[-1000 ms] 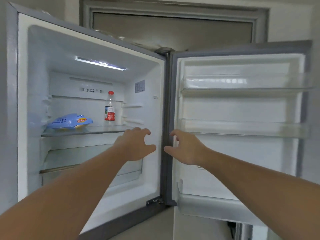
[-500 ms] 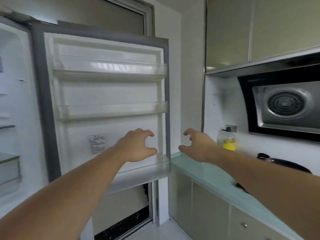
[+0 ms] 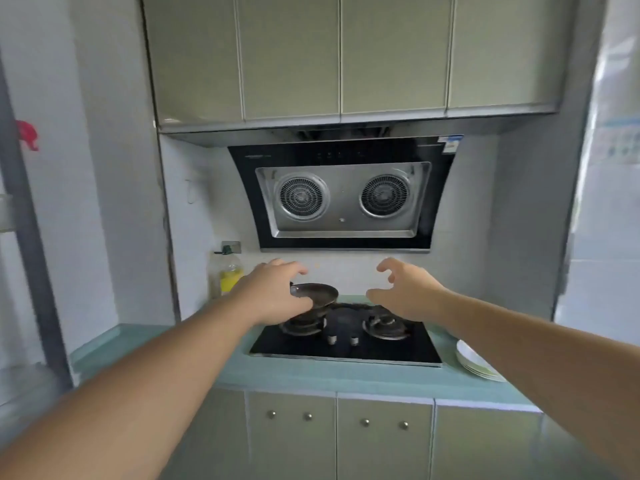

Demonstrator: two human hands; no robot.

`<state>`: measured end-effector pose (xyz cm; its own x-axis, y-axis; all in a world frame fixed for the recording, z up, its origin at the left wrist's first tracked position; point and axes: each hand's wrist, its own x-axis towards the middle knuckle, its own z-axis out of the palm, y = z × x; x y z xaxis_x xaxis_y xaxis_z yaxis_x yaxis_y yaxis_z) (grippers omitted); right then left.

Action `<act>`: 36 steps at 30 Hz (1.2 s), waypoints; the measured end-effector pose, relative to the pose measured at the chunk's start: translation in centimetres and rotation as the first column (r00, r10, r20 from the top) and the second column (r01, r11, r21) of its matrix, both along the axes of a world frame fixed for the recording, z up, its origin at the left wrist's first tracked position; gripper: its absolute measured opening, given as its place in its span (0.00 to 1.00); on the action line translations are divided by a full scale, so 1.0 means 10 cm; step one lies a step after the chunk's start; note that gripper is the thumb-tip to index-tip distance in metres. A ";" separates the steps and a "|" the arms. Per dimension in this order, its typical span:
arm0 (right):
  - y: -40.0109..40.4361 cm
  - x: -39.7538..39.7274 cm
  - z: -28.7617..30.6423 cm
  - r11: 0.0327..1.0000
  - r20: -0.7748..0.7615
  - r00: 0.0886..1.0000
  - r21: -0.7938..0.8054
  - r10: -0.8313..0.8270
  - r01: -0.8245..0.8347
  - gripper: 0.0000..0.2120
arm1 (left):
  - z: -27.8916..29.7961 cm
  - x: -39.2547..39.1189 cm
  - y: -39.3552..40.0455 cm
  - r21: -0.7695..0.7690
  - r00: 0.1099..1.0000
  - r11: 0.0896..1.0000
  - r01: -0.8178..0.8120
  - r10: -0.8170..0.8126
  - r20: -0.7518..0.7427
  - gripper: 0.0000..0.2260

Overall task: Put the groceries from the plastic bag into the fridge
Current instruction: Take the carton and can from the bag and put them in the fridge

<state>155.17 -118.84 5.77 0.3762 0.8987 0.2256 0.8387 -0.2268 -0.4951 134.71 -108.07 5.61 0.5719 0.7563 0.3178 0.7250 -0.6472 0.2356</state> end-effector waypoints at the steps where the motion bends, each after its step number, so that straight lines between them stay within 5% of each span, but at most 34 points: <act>1: -0.10 0.13 -0.01 0.998 -0.038 0.998 0.007 -0.059 0.059 0.27 | -0.01 0.18 -0.01 -0.001 0.999 0.999 0.044 -0.044 -0.011 0.27; 7: -0.91 0.89 -0.13 0.931 -0.123 0.926 0.030 -0.357 0.363 0.25 | -0.11 1.34 -0.37 -0.016 0.944 0.945 0.325 -0.326 -0.047 0.26; 16: -2.54 1.79 -0.36 0.743 -0.054 0.741 -0.042 -0.669 0.667 0.25 | -0.36 2.94 -1.53 -0.083 0.770 0.770 0.632 -0.637 -0.048 0.26; 22: -3.35 2.33 -0.52 0.666 -0.012 0.667 -0.058 -0.745 0.743 0.27 | -0.46 3.77 -2.28 -0.103 0.673 0.679 0.727 -0.734 -0.093 0.27; 36: -4.32 3.55 -0.72 0.590 -0.200 0.570 -0.060 -0.797 0.805 0.22 | -0.78 5.05 -3.23 -0.147 0.594 0.607 0.781 -0.794 -0.129 0.26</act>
